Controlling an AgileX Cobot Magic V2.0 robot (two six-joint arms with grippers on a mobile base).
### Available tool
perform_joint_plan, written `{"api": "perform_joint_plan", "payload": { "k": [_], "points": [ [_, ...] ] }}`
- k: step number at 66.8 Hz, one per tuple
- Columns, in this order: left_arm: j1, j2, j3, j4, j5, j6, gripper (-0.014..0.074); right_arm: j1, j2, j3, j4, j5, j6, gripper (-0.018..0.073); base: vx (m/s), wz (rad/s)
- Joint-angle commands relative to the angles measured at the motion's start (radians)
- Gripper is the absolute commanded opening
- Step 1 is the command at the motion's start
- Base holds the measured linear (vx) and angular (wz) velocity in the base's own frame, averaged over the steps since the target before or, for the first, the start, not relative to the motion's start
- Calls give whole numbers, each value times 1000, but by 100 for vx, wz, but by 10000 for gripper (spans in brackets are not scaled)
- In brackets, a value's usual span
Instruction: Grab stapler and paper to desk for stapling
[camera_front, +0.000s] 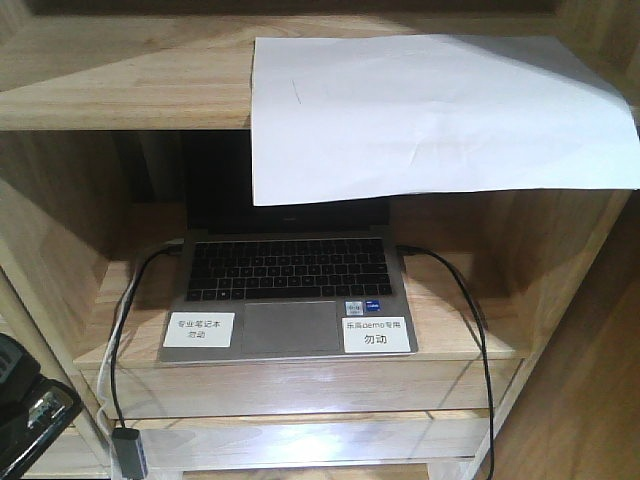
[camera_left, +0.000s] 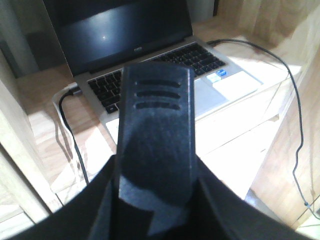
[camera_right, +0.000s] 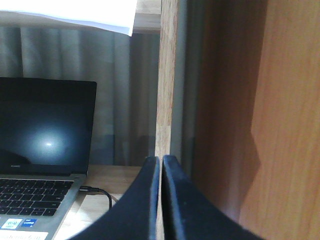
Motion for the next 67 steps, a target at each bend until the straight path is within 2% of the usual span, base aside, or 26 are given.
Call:
{"api": "perform_joint_plan", "payload": {
  "k": [1, 53, 60, 63, 67],
  "points": [
    [-3, 6, -35, -26, -102, -1, -7, -7, -14, 4, -1, -77, -1, -9, 0, 0],
    [-3, 6, -35, -26, -102, -1, -7, -7, -14, 4, 4, -78, 3, -9, 0, 0],
    [-3, 6, -35, -26, -102, -1, -7, -7, -14, 4, 2, -72, 93, -9, 0, 0],
    [-3, 6, -35, -26, -102, -1, -7, -7, -14, 4, -6, -74, 163, -9, 0, 0],
    [-3, 6, -35, -26, -102, -1, -7, -7, -14, 4, -19, -79, 308, -9, 0, 0]
  ]
}}
